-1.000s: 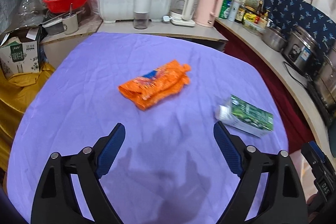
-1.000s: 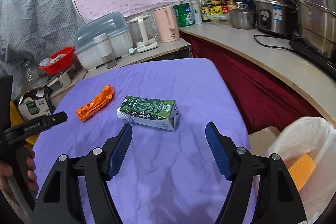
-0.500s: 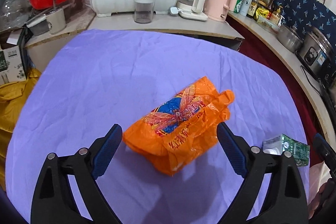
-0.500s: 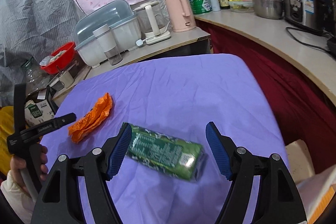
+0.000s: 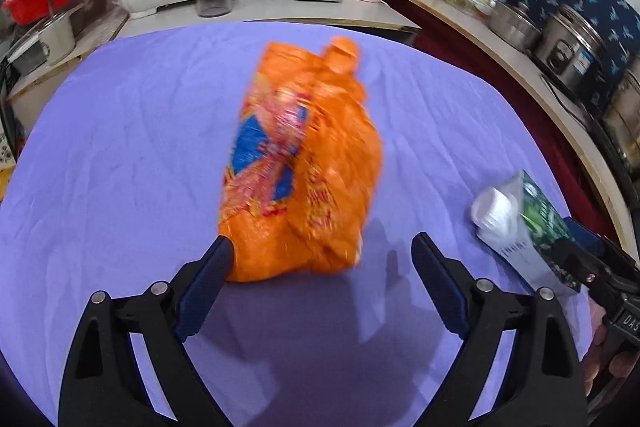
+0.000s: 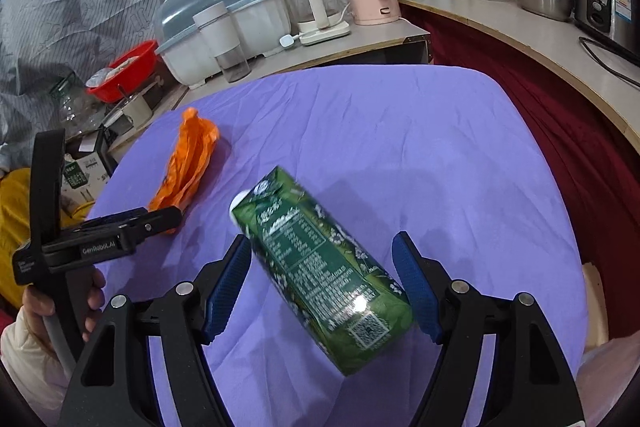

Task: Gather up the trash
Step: 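Grasp the orange plastic bag with the left tool while the right tool grasps the green milk carton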

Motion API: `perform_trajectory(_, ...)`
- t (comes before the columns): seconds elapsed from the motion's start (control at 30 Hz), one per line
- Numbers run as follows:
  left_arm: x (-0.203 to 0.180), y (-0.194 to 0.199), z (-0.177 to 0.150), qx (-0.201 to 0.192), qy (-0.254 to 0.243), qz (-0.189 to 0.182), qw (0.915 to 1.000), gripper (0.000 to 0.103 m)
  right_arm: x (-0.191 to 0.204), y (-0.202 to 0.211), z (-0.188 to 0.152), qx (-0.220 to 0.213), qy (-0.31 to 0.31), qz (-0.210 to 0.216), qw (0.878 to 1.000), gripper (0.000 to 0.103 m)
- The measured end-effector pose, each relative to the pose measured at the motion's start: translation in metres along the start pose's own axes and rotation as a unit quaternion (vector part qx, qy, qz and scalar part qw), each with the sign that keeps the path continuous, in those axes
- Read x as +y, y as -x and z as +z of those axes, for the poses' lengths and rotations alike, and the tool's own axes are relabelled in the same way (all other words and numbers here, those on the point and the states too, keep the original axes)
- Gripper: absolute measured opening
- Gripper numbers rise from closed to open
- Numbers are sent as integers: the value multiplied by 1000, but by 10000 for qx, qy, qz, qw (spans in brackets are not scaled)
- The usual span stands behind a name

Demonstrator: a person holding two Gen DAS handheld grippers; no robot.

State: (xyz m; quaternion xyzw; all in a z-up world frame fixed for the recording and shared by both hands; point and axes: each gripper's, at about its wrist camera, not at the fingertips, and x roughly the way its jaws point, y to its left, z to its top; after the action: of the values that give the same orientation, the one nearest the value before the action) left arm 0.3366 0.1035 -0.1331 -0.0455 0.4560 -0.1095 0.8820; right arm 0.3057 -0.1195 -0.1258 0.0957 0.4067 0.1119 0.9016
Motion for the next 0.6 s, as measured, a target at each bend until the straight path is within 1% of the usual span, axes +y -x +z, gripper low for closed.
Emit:
perform_trajectory(0.07,-9,2,-5,14,-36,-28,10000,84,3,2,-6,30,79,-56,9999,70)
perform_trajectory(0.13,-14,3,-6,-25,-23,115,9999,84,4,2,-9,75,112,-64,9999,70)
perform_trajectory(0.27,-12,5,-2,-181,234,385,9988,85,2,-1,-12,100,81,-118,9998,70)
perform_trajectory(0.37,-8,6,5,-277,490,455,9974,86,0,-2,-13,79,54,-121,9999,70)
perform_trajectory(0.47,-7,0,11,-272,584,533,9965,87,-1,-3,-12,19,3,-113,9999,66)
perform_trajectory(0.5,-6,-3,13,-255,605,557,9963,86,-1,-4,-11,16,-11,-83,10000,62)
perform_trajectory(0.53,-5,-7,15,-220,636,558,9962,85,-1,-4,-11,15,-27,-61,10000,61)
perform_trajectory(0.57,-4,-11,16,-164,677,552,9960,80,-1,-5,-11,5,-38,-52,10000,61)
perform_trajectory(0.6,-3,-13,16,-124,696,542,9960,71,-1,-5,-11,-2,-32,-44,10000,60)
